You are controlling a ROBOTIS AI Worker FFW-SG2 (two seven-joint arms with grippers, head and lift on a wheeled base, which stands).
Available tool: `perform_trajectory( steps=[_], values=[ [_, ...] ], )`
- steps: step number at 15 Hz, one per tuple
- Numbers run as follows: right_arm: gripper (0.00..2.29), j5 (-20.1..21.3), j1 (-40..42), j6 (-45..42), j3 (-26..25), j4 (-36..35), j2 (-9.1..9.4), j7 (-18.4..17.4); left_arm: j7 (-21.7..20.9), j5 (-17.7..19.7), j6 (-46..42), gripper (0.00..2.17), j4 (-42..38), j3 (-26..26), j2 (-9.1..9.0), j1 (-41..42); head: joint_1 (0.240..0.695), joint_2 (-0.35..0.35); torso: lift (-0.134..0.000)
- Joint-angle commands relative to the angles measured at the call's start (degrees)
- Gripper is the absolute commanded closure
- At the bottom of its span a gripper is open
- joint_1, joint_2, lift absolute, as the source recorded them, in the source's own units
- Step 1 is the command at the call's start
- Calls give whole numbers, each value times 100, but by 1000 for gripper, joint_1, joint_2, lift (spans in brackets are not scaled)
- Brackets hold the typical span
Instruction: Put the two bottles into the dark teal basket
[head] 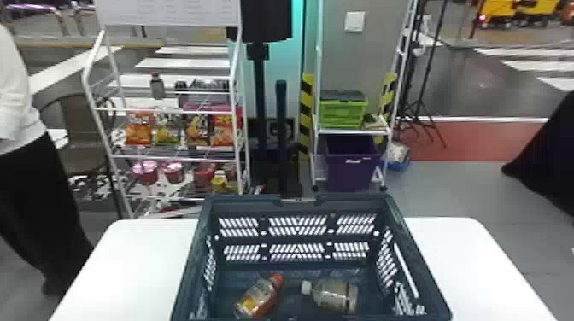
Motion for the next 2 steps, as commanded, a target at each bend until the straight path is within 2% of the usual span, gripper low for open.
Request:
perform_trajectory(
  steps=[1,2],
  values=[
    [80,14,25,-25,0,-30,-10,52,39,-1,-11,120,24,-1,-5,11,499,0,0],
    [80,22,34,-25,0,-65,-10,61,65,-1,-28,120,68,-1,-5,20,499,0,0]
  ],
)
